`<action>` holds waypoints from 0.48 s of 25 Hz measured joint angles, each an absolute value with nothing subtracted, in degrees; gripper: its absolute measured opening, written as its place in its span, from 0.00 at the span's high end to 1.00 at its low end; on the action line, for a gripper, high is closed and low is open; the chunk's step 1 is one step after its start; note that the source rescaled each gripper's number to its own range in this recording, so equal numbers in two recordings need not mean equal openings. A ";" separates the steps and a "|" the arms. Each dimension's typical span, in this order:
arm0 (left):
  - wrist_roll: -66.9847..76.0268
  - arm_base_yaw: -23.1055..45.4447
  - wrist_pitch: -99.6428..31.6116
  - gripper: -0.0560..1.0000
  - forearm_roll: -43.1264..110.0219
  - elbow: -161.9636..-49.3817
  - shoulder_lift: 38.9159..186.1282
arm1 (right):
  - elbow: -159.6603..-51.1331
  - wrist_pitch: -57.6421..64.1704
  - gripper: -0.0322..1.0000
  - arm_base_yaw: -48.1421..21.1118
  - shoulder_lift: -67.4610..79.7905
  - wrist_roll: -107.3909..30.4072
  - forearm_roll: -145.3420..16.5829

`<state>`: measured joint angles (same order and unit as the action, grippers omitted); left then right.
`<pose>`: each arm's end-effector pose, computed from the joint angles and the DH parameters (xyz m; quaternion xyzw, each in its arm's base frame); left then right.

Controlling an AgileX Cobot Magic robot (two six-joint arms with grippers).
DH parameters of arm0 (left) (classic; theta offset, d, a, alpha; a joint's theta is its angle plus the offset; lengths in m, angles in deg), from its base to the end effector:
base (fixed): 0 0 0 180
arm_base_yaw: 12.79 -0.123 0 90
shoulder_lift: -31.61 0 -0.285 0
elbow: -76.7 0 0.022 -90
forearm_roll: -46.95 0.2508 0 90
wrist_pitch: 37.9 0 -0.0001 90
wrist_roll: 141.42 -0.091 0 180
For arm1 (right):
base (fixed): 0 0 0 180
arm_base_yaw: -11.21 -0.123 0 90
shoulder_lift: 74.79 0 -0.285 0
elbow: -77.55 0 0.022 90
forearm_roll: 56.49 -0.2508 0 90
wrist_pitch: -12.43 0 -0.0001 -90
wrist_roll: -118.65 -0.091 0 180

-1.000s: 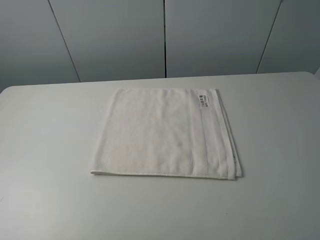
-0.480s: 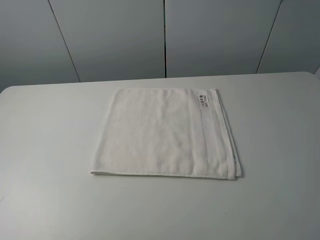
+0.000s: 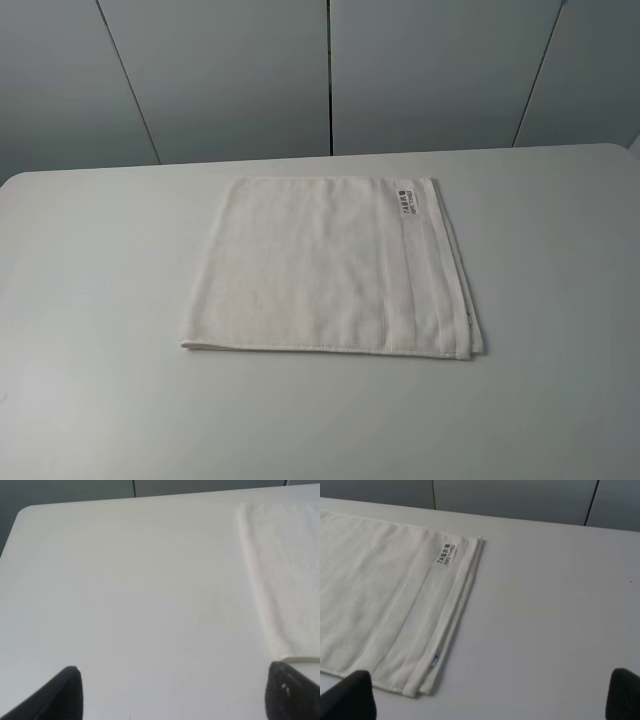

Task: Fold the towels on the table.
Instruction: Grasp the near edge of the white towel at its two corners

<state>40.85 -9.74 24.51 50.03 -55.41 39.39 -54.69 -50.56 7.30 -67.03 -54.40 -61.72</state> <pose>-0.0073 0.0047 0.2784 0.0043 0.8572 0.0029 0.5149 -0.0089 0.0068 0.2784 -0.0842 0.8544 0.0320 0.5117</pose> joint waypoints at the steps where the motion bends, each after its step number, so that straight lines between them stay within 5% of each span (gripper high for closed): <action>1: 40.85 -9.74 24.51 0.02 50.03 -55.41 39.39 | -54.69 -50.56 0.00 7.30 -67.03 -54.40 -61.72; 12: 41.08 -9.74 24.51 0.02 50.62 -55.41 39.39 | -54.69 -50.56 0.00 7.30 -67.03 -54.75 -63.33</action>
